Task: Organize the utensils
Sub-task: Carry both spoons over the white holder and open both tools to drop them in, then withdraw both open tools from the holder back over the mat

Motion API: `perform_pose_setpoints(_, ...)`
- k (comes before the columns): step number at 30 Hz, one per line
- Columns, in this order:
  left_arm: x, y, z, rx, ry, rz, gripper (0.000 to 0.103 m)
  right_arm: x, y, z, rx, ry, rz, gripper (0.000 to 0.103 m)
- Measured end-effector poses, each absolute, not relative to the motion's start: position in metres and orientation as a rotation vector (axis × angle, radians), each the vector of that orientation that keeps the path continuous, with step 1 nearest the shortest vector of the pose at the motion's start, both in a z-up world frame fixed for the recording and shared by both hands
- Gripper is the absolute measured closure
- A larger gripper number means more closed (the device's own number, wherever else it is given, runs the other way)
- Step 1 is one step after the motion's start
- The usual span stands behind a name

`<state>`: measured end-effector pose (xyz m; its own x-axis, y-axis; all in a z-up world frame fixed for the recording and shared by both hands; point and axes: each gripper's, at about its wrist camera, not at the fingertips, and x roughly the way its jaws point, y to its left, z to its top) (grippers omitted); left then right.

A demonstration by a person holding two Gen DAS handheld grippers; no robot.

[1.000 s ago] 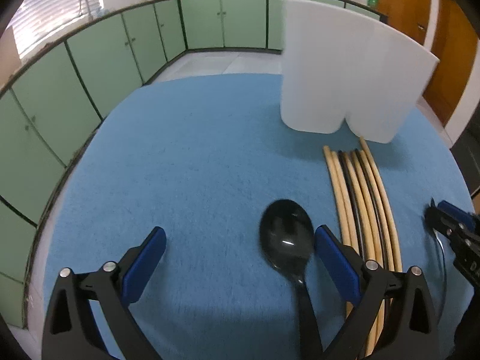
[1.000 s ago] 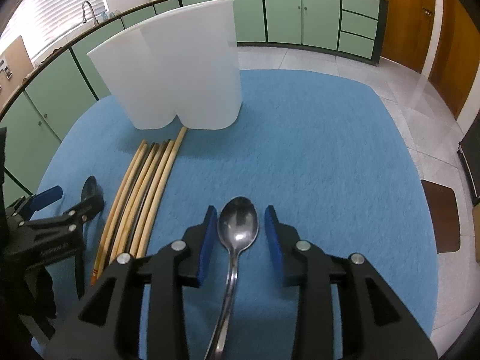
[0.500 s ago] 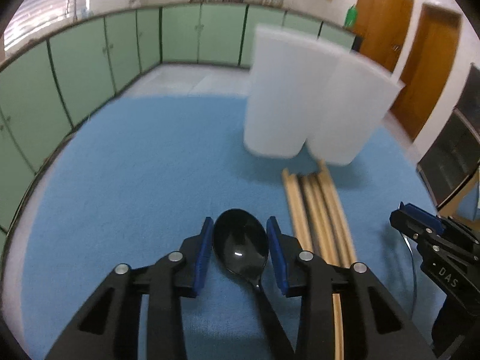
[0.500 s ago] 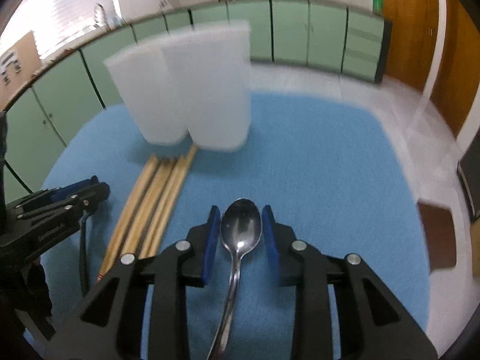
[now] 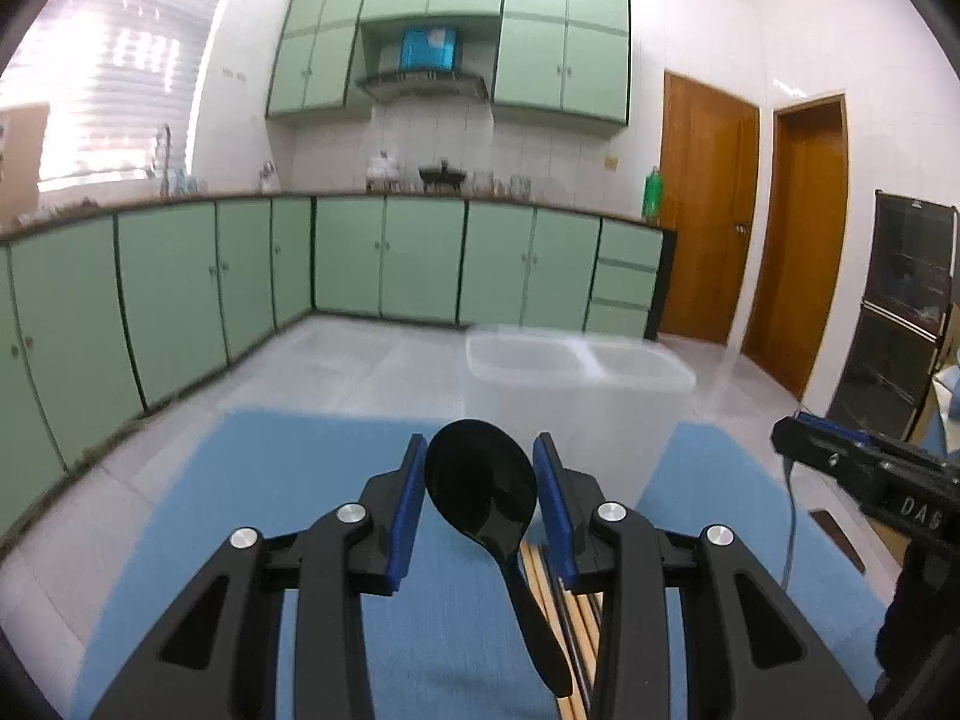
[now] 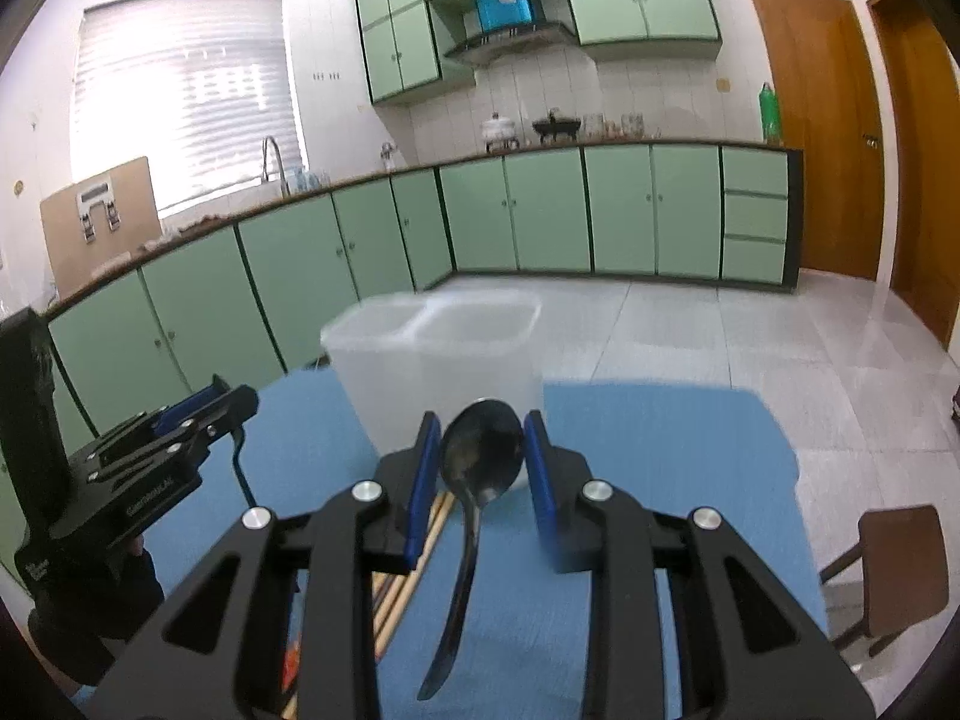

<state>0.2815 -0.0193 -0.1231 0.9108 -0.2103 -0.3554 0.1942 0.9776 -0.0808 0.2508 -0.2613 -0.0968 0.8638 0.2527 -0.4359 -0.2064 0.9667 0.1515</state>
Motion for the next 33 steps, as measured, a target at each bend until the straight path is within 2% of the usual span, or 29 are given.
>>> perform_pose_setpoints(8,0.298,-0.025,-0.040,-0.069,0.165,-0.234,0.067,0.287,-0.274,-0.022,0.115,0.284,0.259,0.076)
perform_pose_setpoints(12,0.329,-0.035,-0.016,-0.072,0.117,-0.244,0.067,0.328,-0.278,-0.004,0.120,0.211,0.225,0.076)
perform_pose_setpoints(19,0.382,-0.056,-0.028,-0.027,0.153,-0.243,0.067,0.393,-0.277,-0.024,0.081,0.218,0.142,0.076)
perform_pose_setpoints(24,0.400,-0.056,-0.054,-0.028,0.247,-0.236,0.065,0.414,-0.273,-0.051,0.080,0.313,0.157,0.074)
perform_pose_setpoints(26,0.397,-0.053,-0.058,-0.043,0.255,-0.234,0.056,0.409,-0.278,-0.055,0.098,0.320,0.140,0.054)
perform_pose_setpoints(30,0.384,-0.046,-0.058,-0.040,0.274,-0.226,0.050,0.384,-0.283,-0.057,0.125,0.344,0.118,0.047)
perform_pose_setpoints(32,0.370,-0.042,-0.060,-0.036,0.299,-0.216,0.043,0.368,-0.284,-0.059,0.124,0.357,0.103,0.032)
perform_pose_setpoints(33,0.364,-0.039,-0.061,-0.035,0.310,-0.215,0.038,0.357,-0.285,-0.060,0.119,0.372,0.094,0.030)
